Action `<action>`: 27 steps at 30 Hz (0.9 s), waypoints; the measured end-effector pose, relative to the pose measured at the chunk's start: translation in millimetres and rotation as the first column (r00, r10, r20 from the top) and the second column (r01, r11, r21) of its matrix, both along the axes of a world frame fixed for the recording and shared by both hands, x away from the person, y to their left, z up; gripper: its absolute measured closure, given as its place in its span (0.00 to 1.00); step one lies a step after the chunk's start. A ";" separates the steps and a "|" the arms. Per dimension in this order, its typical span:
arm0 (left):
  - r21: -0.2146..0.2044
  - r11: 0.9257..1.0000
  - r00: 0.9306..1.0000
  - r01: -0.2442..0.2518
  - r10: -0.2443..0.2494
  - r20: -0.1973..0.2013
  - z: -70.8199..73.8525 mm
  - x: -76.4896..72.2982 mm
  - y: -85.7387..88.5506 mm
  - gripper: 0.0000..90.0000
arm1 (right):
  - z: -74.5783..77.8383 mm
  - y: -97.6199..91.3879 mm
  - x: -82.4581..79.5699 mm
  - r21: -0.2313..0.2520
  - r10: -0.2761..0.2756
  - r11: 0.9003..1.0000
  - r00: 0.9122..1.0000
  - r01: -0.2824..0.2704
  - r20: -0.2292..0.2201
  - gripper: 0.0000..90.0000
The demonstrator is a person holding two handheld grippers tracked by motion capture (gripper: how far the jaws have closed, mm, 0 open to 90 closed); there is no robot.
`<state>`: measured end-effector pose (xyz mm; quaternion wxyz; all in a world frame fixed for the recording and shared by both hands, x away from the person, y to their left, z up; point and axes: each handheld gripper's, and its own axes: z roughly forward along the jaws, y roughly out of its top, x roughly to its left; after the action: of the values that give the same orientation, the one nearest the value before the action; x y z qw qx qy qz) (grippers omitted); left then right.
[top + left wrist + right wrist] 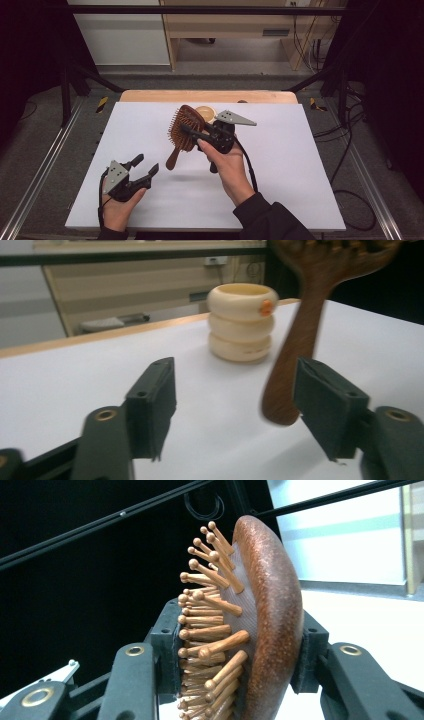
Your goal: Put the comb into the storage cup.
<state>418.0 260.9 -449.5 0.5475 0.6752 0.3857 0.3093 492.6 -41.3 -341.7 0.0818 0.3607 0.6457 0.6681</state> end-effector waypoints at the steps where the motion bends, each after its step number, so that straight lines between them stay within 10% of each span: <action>1: -0.004 1.000 1.000 -0.006 0.006 -0.004 -0.3 0.9 3.0 0.32 | 0.3 -1.0 1.0 -0.003 -0.004 1.000 1.000 0.004 -0.001 0.57; 9: 0.005 0.997 0.997 -0.078 0.078 -0.030 -5.9 0.3 11.5 0.09 | 2.0 -5.5 7.7 -0.009 -0.016 1.000 1.000 0.016 -0.008 0.57; 27: -0.015 0.994 0.993 -0.110 0.109 -0.037 -9.5 4.0 23.6 0.05 | 16.3 -14.9 19.9 -0.037 -0.052 0.998 0.999 0.053 0.004 0.57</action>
<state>422.0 284.5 -459.1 0.5281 0.6539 0.4347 0.3233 512.5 -56.2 -325.4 0.1070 0.3749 0.6480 0.6543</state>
